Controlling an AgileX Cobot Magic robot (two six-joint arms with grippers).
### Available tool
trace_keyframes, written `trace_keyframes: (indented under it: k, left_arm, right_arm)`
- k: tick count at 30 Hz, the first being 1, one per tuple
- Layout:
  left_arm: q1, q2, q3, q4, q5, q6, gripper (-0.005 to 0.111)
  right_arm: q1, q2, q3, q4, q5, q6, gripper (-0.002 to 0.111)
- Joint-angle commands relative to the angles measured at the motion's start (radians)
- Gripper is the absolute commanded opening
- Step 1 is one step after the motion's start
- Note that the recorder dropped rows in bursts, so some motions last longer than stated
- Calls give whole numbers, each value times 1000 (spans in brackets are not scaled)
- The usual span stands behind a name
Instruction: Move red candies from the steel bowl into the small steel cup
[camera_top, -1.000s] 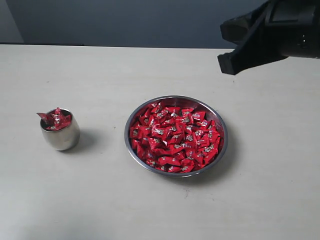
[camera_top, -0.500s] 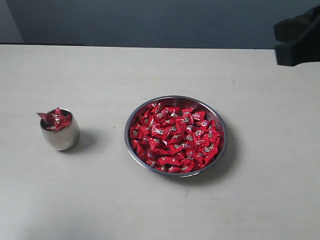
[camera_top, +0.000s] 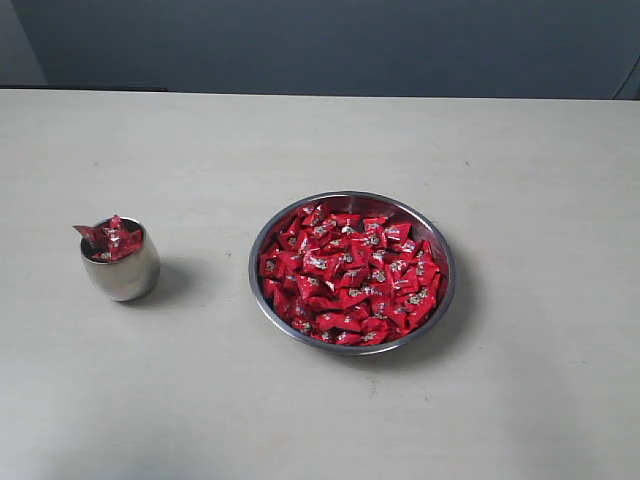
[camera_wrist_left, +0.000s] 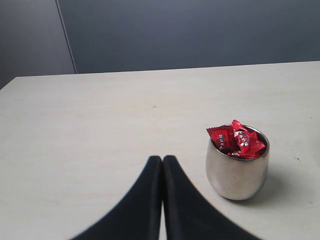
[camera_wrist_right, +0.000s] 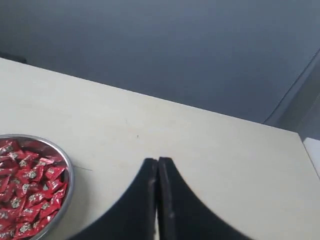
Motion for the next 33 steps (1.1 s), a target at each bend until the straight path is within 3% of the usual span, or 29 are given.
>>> trace_keyframes:
  k: [1, 10, 16, 33]
  left_arm:
    - [1, -4, 4, -2, -2, -2, 0]
    - [1, -4, 4, -2, -2, -2, 0]
    - [1, -4, 4, -2, -2, -2, 0]
    - [1, -4, 4, -2, -2, -2, 0]
  right_arm:
    - [-44, -119, 153, -4, -83, 50, -1]
    - [-151, -351, 368, 1, -82, 62, -1]
    - [-151, -443, 430, -24, -67, 62, -1]
    - [-147, -443, 547, -1, -127, 62, -1]
